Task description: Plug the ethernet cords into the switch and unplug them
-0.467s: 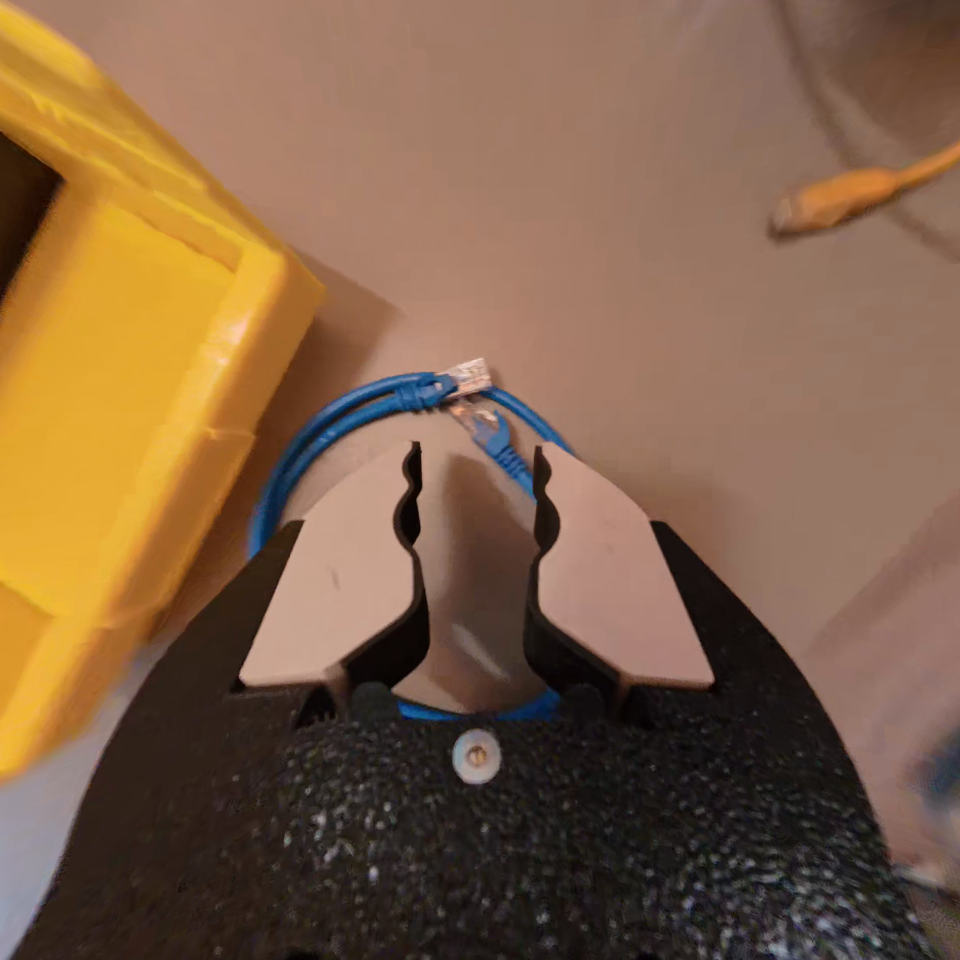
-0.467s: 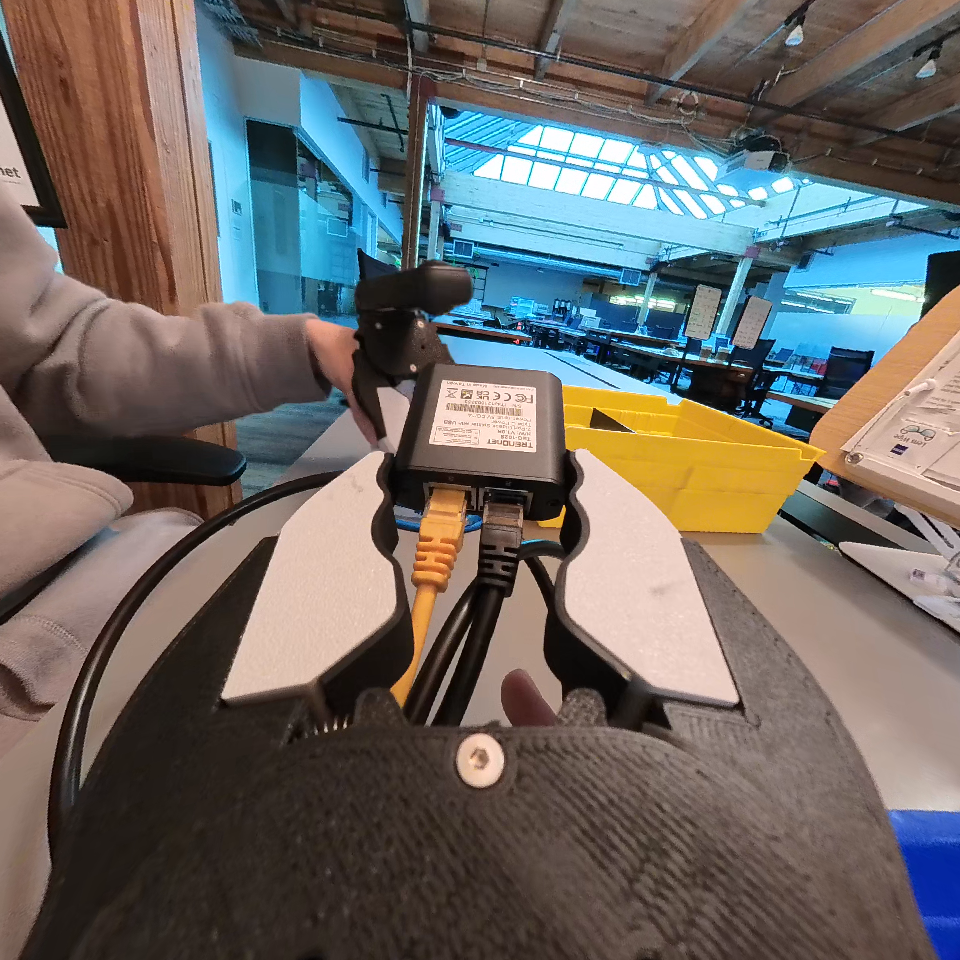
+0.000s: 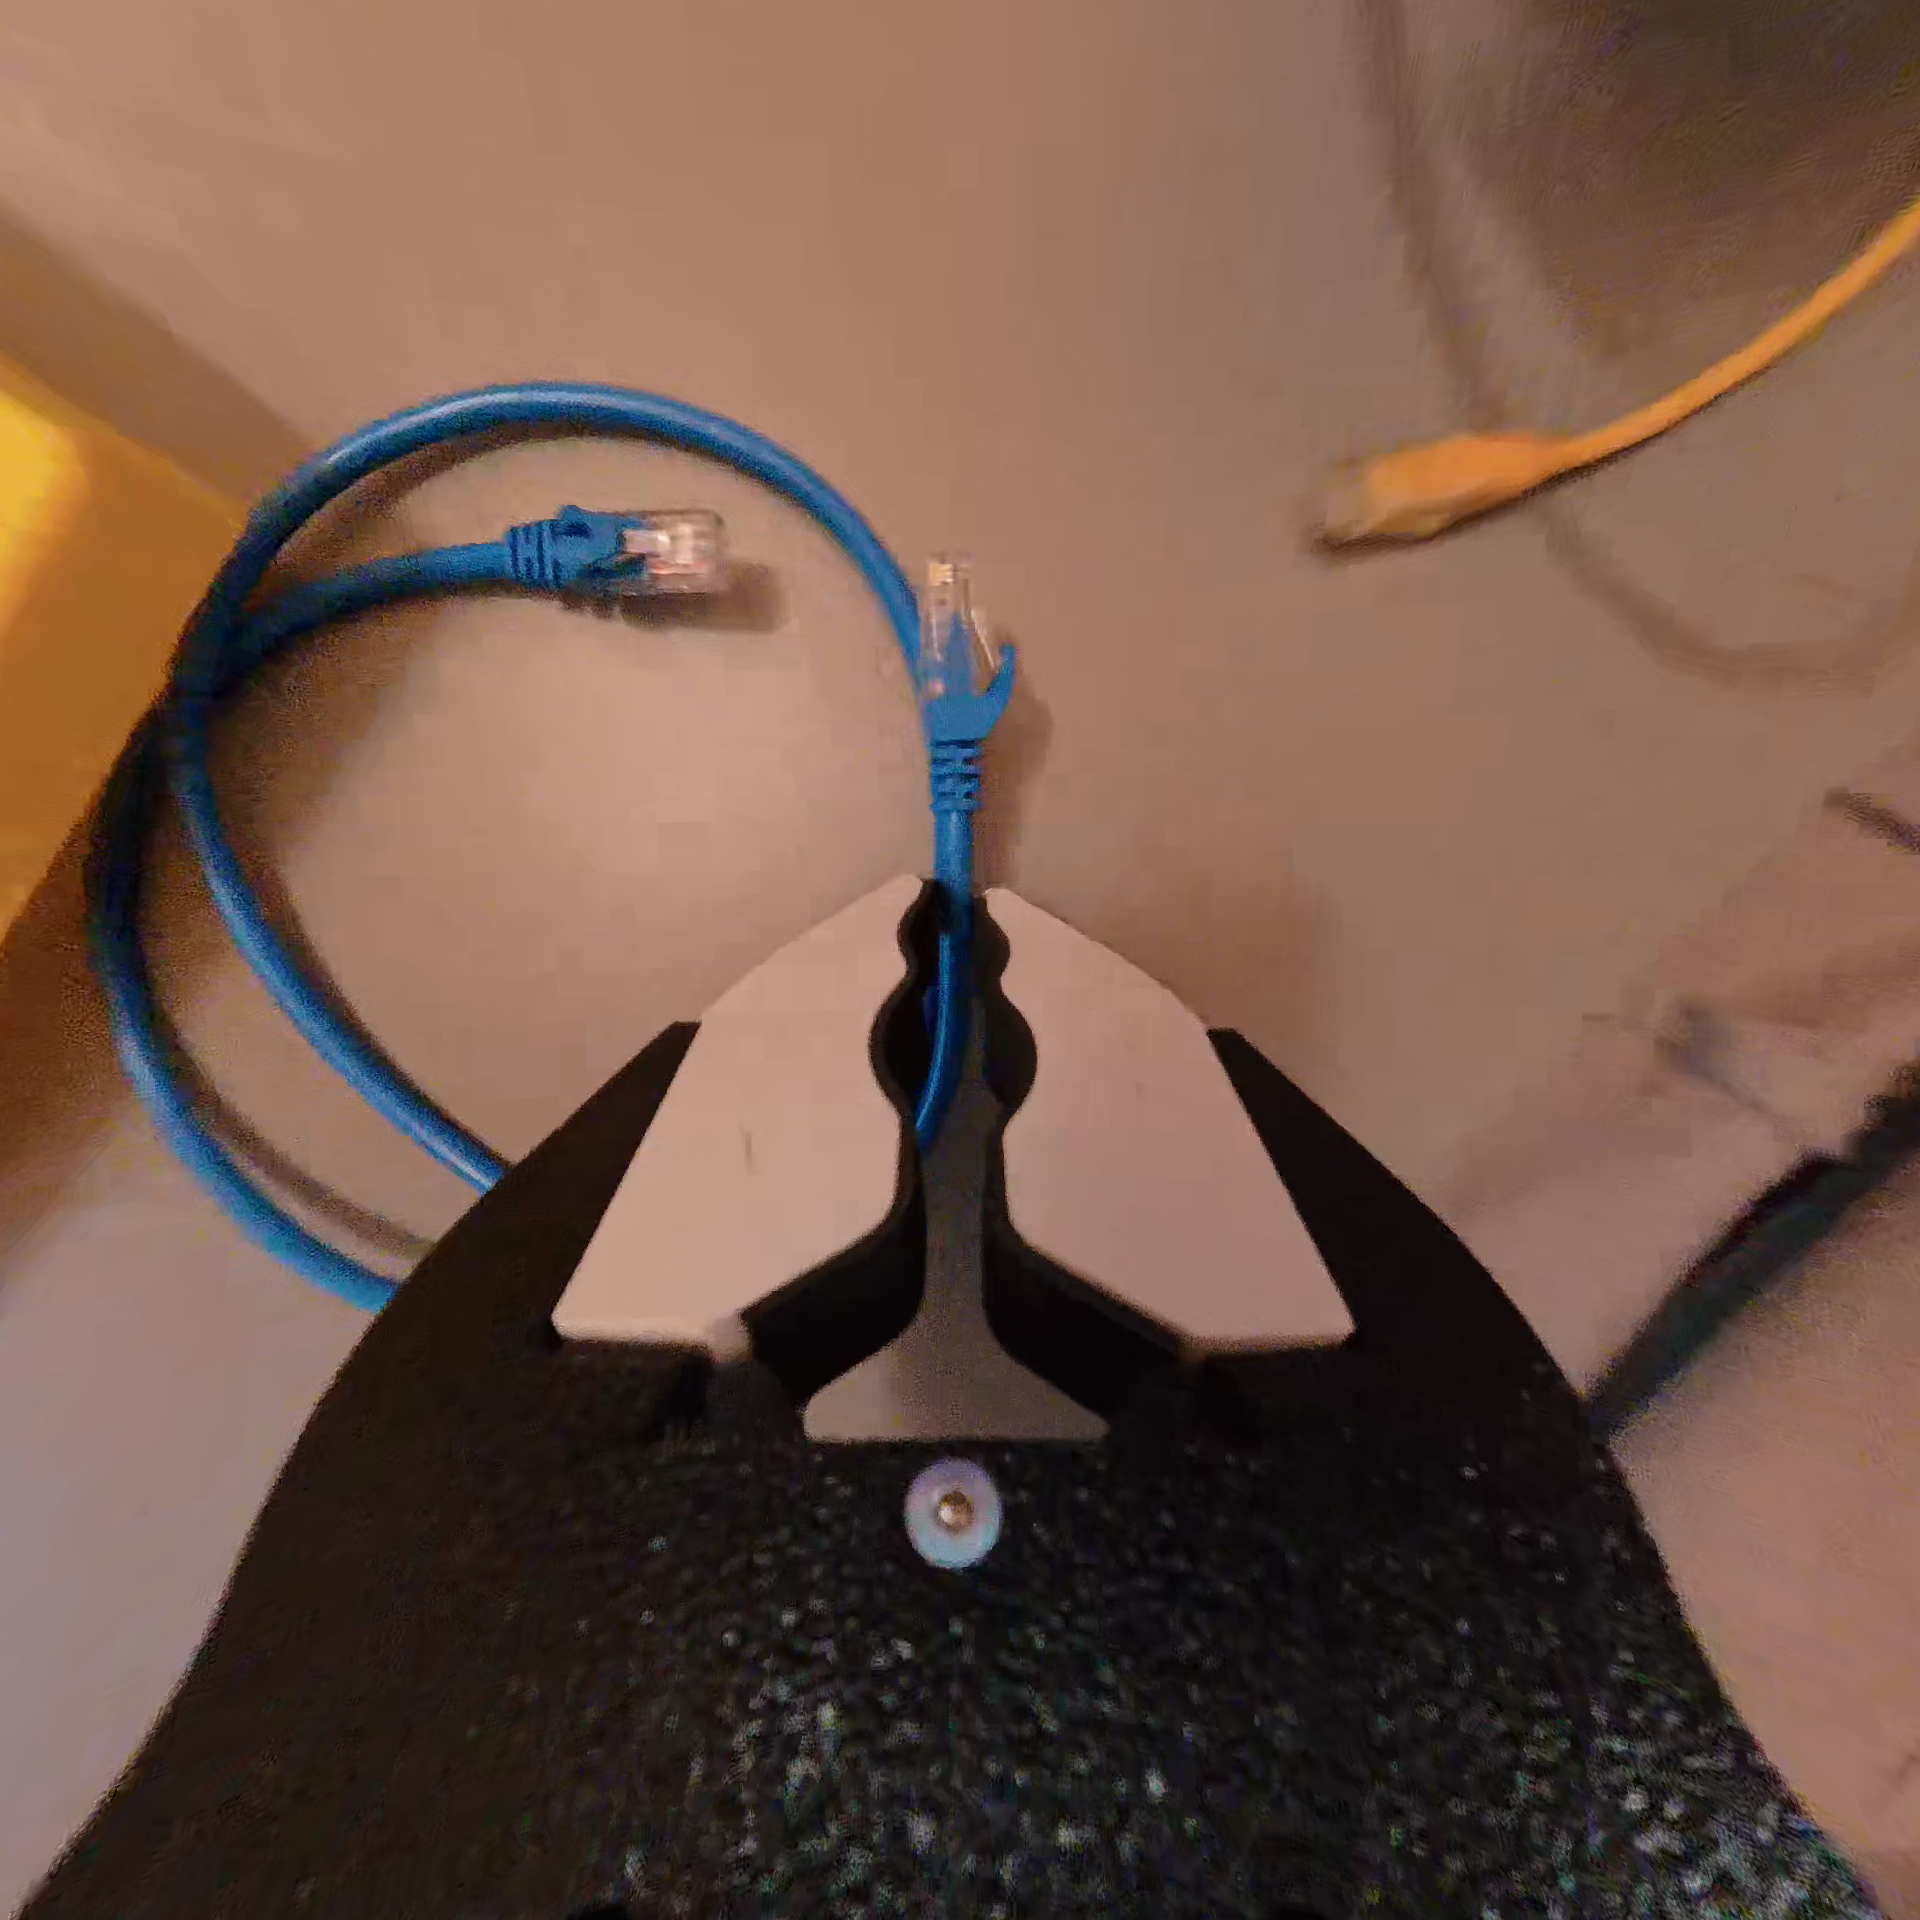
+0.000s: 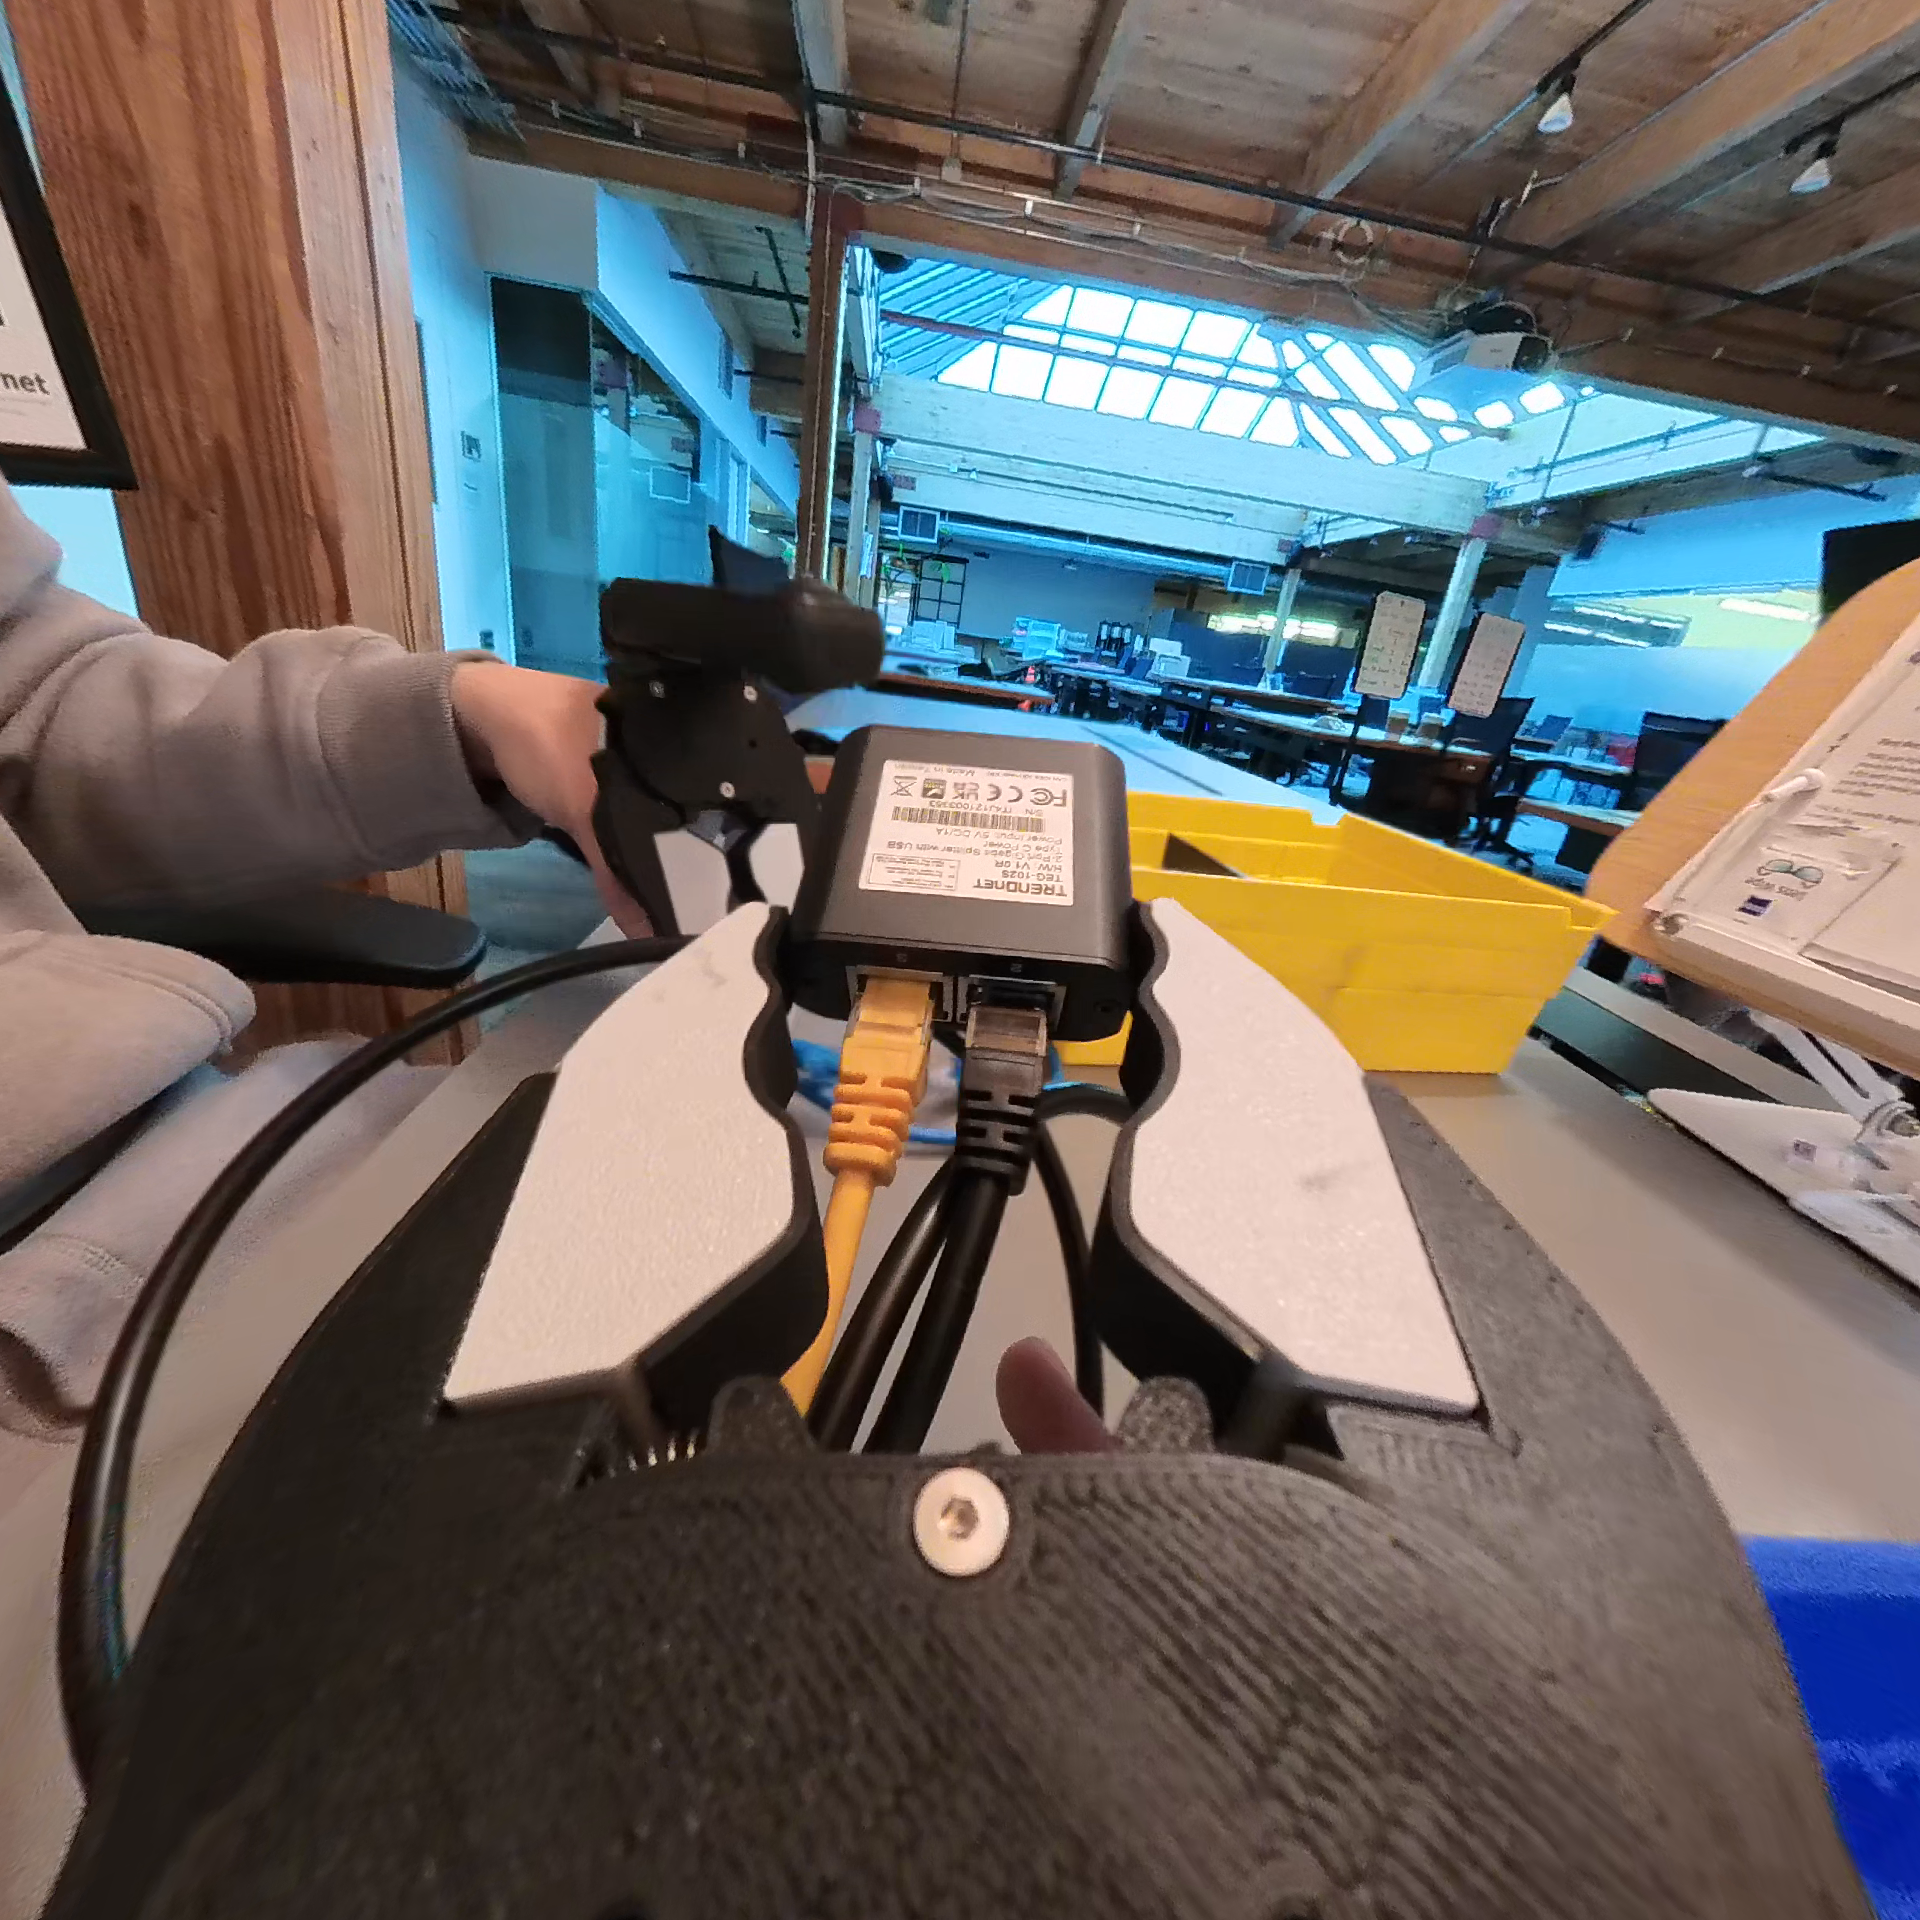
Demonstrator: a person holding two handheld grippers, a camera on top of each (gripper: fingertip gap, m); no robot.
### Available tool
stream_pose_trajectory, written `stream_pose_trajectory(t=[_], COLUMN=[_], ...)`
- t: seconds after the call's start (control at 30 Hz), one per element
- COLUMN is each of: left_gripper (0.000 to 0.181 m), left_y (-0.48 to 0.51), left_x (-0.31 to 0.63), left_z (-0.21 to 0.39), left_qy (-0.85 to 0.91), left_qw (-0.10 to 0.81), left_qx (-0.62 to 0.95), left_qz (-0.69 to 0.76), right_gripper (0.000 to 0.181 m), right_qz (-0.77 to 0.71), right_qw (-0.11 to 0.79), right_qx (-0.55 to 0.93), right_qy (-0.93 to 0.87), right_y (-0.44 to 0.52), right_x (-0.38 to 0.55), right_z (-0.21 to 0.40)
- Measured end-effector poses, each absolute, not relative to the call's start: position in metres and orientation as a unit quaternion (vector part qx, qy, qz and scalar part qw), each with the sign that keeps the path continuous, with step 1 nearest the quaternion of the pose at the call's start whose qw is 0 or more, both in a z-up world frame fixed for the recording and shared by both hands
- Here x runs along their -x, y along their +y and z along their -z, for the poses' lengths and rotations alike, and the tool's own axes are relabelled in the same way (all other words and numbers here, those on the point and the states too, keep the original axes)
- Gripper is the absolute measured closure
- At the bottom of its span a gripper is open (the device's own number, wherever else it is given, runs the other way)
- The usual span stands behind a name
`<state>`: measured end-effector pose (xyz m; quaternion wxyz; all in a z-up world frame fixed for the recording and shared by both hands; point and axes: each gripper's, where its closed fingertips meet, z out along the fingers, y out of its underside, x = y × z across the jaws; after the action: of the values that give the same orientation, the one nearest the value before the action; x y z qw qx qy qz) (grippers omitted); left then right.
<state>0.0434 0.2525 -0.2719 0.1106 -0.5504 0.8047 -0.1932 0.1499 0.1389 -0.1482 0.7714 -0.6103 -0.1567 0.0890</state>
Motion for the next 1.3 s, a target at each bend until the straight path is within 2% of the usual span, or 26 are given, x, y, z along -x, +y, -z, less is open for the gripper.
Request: stream_pose_trajectory(t=[0.03, 0.2, 0.27, 0.33, 0.47, 0.57, 0.67, 0.83, 1.1, 1.2, 1.3], left_gripper=[0.177, 0.176, 0.176, 0.176, 0.176, 0.176, 0.176, 0.176, 0.176, 0.176, 0.177], left_y=[0.234, 0.19, 0.195, 0.216, 0.278, 0.32, 0.322, 0.272, 0.212, 0.2, 0.208], left_x=[-0.047, -0.05, -0.046, -0.052, -0.077, -0.087, -0.083, -0.067, -0.055, -0.065, -0.098], left_z=[0.257, 0.156, 0.129, 0.122, 0.151, 0.197, 0.194, 0.175, 0.136, 0.111, 0.101], left_qy=[0.795, 0.679, 0.622, 0.574, 0.478, 0.464, 0.439, 0.571, 0.681, 0.679, 0.669], left_qw=[0.082, -0.087, -0.163, -0.196, -0.184, -0.101, -0.116, -0.114, -0.21, -0.25, -0.227], left_qx=[0.542, 0.486, 0.468, 0.474, 0.561, 0.65, 0.639, 0.553, 0.484, 0.453, 0.471], left_qz=[0.26, 0.543, 0.606, 0.639, 0.65, 0.593, 0.621, 0.596, 0.508, 0.521, 0.528], right_gripper=[0.12, 0.119, 0.119, 0.119, 0.119, 0.119, 0.119, 0.119, 0.12, 0.12, 0.12], right_qz=[-0.087, -0.068, -0.065, -0.076, -0.086, -0.091, -0.092, -0.089, -0.085, -0.084, -0.086], right_qw=[0.777, 0.789, 0.795, 0.796, 0.8, 0.801, 0.8, 0.799, 0.801, 0.807, 0.812], right_qx=[0.604, 0.595, 0.589, 0.585, 0.58, 0.578, 0.58, 0.582, 0.58, 0.573, 0.568], right_qy=[-0.152, -0.139, -0.131, -0.134, -0.126, -0.124, -0.125, -0.124, -0.119, -0.113, -0.104], right_y=[0.135, 0.114, 0.106, 0.099, 0.095, 0.094, 0.093, 0.095, 0.087, 0.081, 0.077], right_x=[-0.153, -0.168, -0.174, -0.175, -0.179, -0.18, -0.18, -0.181, -0.186, -0.19, -0.194], right_z=[0.145, 0.136, 0.133, 0.132, 0.133, 0.134, 0.135, 0.135, 0.134, 0.132, 0.132])
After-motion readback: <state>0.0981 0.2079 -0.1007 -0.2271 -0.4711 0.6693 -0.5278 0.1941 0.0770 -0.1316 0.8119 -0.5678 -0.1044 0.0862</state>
